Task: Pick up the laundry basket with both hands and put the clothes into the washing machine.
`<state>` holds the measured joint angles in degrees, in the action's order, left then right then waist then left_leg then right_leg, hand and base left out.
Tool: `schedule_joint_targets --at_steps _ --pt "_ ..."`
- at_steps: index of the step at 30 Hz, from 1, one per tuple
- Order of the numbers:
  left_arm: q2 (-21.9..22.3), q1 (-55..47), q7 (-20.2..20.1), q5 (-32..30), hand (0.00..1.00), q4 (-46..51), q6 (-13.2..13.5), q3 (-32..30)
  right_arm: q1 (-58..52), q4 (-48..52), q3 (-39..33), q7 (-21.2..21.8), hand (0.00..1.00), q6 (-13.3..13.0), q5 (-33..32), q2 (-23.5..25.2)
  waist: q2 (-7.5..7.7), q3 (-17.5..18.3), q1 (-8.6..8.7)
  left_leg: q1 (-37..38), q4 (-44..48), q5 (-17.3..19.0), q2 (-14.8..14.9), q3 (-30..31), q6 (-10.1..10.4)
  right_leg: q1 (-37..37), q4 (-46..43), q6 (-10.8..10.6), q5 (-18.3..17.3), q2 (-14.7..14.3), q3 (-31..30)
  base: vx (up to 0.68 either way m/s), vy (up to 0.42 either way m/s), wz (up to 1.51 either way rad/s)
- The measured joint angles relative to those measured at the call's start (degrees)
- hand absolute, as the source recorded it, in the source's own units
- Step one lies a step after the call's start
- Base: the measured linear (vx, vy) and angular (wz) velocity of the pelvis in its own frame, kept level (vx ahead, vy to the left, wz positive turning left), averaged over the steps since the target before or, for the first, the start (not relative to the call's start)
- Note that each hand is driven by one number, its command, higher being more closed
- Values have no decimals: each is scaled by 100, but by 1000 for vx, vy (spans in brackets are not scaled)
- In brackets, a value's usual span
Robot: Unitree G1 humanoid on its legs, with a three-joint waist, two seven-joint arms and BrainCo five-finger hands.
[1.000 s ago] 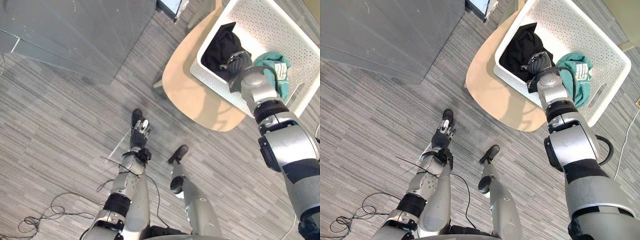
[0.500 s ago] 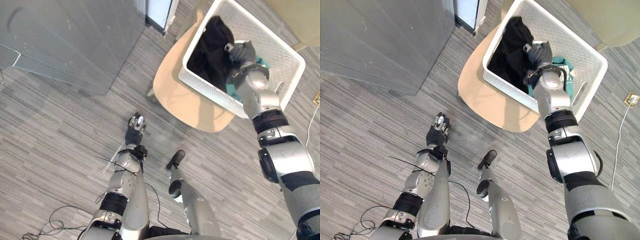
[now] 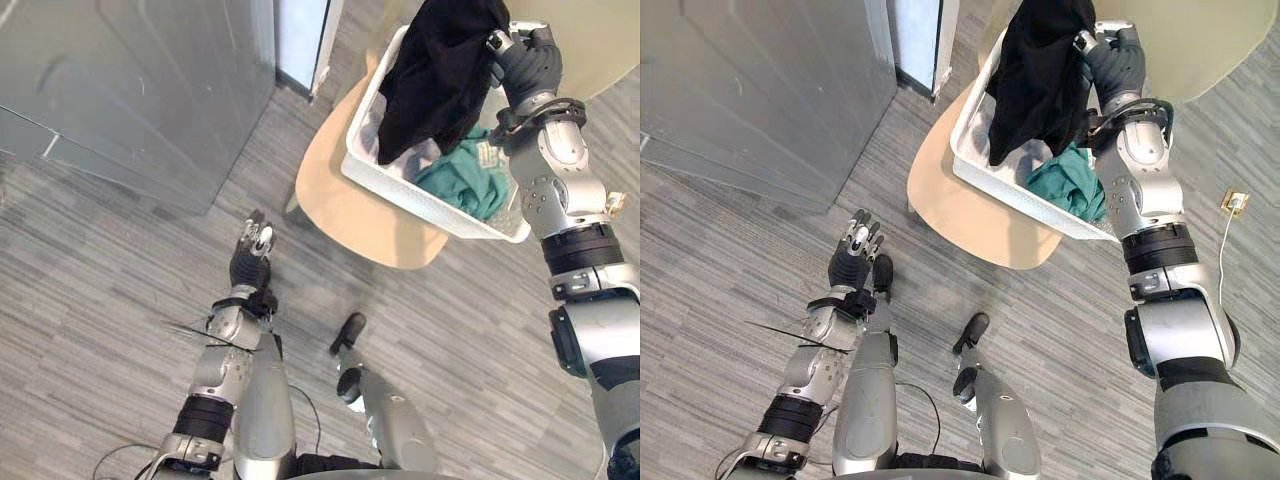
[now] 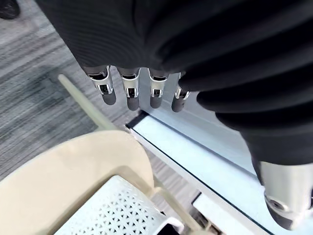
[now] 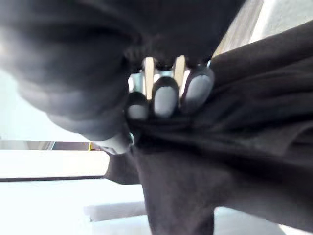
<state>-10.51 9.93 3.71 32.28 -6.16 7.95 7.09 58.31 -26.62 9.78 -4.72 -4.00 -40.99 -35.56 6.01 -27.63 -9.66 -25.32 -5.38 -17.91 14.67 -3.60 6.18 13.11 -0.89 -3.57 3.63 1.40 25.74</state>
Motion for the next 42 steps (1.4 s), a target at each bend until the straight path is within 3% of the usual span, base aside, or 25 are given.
schedule_joint_targets --at_steps 3,6,14,21,30,39,42 --pt "-225 -50 -17 -239 0 346 4 19 -238 532 -2 155 100 -44 -1 -117 137 149 118 115 0 34 -67 -60 -48 -42 -116 -46 -77 97 -42 41 10 0" --pt "-313 -47 -126 -654 0 798 6 48 -429 917 -80 303 100 -88 -1 -334 175 244 225 329 0 48 -208 -137 -75 -192 -219 -130 -156 265 -64 52 20 7" --pt "-555 100 -227 -1278 0 1371 23 268 -892 1841 -106 666 100 -210 -18 -621 148 907 428 713 -4 175 -419 -432 -162 -405 -301 -210 -214 493 -236 46 15 -4" --pt "-871 574 -234 -1578 0 1536 4 626 -1053 2320 -91 850 100 -225 -177 -676 -2 1314 579 948 -16 223 -459 -684 -199 -489 -290 -226 -179 562 -463 2 -8 -16" --pt "-1680 2388 -602 -1717 0 119 -260 1677 -550 2865 765 1119 100 -219 -567 -728 -84 1440 738 1007 -17 198 -466 -918 -230 -459 -76 -230 52 567 -723 -8 -29 -13" --pt "-1678 3656 -738 -1625 0 -815 -470 2747 -116 3035 1340 1130 100 -227 -913 106 -85 1440 792 874 -12 189 -460 -911 -242 -267 -114 -201 77 563 -801 2 -39 -5" --pt "-1770 3881 -890 -1141 0 -817 -556 3125 155 3022 1432 1118 100 -227 -1071 267 -87 1439 845 858 -11 189 -460 -911 -242 -241 -131 -200 76 563 -803 23 -45 -1"
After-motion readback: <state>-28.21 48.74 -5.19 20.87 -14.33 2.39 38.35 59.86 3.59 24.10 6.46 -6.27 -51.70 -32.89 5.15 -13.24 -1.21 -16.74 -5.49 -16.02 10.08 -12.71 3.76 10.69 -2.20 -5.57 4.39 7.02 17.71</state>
